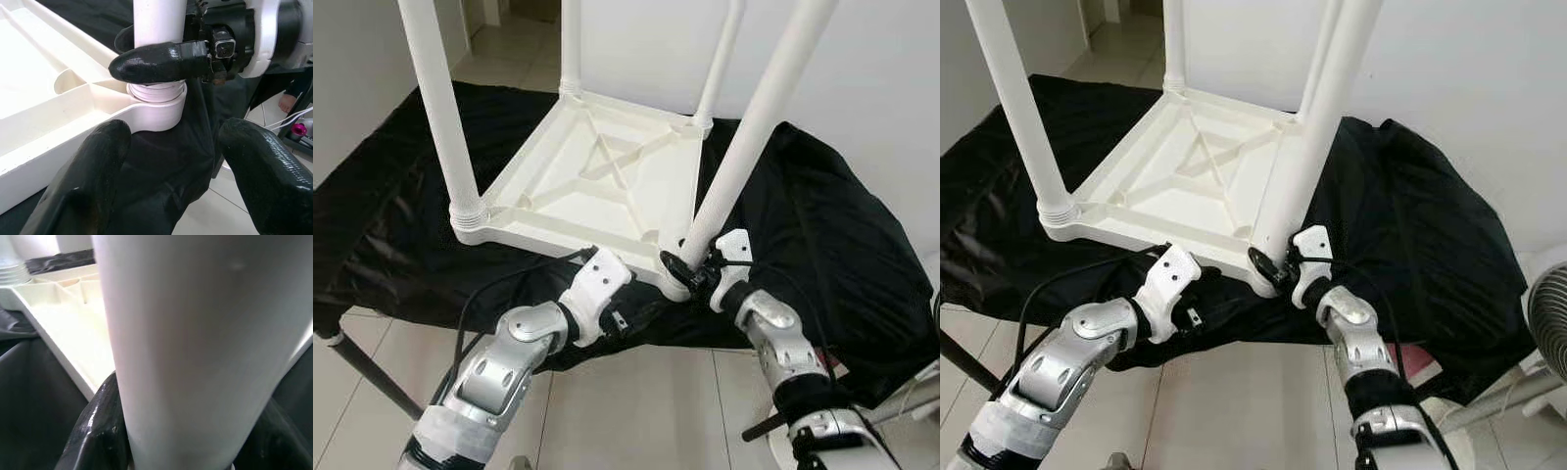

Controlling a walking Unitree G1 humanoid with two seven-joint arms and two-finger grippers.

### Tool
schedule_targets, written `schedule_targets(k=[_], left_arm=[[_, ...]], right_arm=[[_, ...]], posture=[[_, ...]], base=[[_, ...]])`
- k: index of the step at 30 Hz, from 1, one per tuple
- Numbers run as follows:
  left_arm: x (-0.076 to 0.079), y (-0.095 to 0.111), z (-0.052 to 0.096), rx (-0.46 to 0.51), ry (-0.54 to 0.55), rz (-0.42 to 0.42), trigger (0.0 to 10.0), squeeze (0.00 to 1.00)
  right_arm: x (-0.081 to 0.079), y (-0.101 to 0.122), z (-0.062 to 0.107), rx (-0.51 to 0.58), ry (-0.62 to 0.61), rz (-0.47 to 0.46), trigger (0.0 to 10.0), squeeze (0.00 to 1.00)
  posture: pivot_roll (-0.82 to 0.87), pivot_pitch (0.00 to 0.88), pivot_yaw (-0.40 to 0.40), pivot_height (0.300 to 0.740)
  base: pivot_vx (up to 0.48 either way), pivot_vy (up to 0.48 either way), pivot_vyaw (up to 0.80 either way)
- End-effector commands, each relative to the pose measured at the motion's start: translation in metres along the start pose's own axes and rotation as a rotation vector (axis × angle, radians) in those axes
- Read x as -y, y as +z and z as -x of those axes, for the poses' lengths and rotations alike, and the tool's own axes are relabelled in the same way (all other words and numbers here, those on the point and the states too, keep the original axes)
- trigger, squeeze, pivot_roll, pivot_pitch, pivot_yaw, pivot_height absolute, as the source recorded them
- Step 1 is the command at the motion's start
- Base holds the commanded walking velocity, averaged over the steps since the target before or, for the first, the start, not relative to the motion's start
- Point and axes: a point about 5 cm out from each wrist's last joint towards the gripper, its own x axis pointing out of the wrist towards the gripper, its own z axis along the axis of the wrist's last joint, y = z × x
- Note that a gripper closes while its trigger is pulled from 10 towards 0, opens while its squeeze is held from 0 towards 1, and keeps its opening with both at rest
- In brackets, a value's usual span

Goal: Building children table

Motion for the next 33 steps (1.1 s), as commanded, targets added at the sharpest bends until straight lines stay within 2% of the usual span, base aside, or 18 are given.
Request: schedule_targets(k=[1,5,10,14,16,17,30,31,32,33], left_arm=[[0.003,-0.001,-0.001,-0.005,0.01,-0.005,10.0,0.0],[0.004,-0.003,-0.001,-0.009,0.012,0.0,10.0,0.0],[0.005,-0.003,0.0,-0.009,0.009,0.003,10.0,0.0],[0.005,-0.003,-0.001,-0.011,0.002,0.001,10.0,0.0],[0.005,-0.003,-0.001,-0.012,0.0,0.0,10.0,0.0],[0.006,-0.003,0.0,-0.012,-0.002,0.0,10.0,0.0],[0.006,-0.004,0.001,-0.017,-0.005,-0.001,10.0,0.0],[0.006,-0.004,0.001,-0.017,-0.004,-0.001,10.0,0.0],[0.006,-0.004,0.001,-0.017,-0.004,-0.001,10.0,0.0],[0.006,-0.004,0.001,-0.016,-0.004,-0.001,10.0,0.0]], right_arm=[[-0.001,-0.015,0.007,-0.089,-0.037,0.032,10.0,0.0],[-0.017,-0.015,0.01,-0.068,-0.251,-0.023,10.0,0.0],[-0.024,-0.015,0.01,-0.066,-0.32,-0.028,10.0,0.0],[-0.031,-0.013,0.013,-0.056,-0.48,-0.047,10.0,0.0],[-0.035,-0.013,0.012,-0.057,-0.513,-0.075,10.0,0.0],[-0.044,-0.011,0.009,-0.045,-0.506,-0.101,10.0,0.0],[-0.048,-0.006,0.013,-0.053,-0.547,-0.12,10.0,0.0],[-0.048,-0.005,0.013,-0.052,-0.548,-0.119,10.0,0.08],[-0.048,-0.005,0.013,-0.052,-0.548,-0.119,10.0,0.08],[-0.049,-0.005,0.013,-0.05,-0.55,-0.118,10.0,0.67]], posture=[[0.04,0.019,-0.118,0.74],[0.04,0.019,-0.12,0.74],[0.04,0.018,-0.12,0.74],[0.03,0.017,-0.117,0.74],[0.04,0.016,-0.117,0.74],[0.03,0.015,-0.111,0.74],[0.04,0.015,-0.112,0.74],[0.04,0.016,-0.11,0.74],[0.04,0.016,-0.11,0.74],[0.04,0.015,-0.11,0.74]], base=[[0.0,0.0,0.0],[0.0,0.0,0.0],[0.0,0.0,0.0],[0.0,0.0,0.0],[0.0,0.0,0.0],[0.0,0.0,0.0],[0.0,0.0,0.0],[0.0,0.0,0.0],[0.0,0.0,0.0],[0.0,0.0,0.0]])
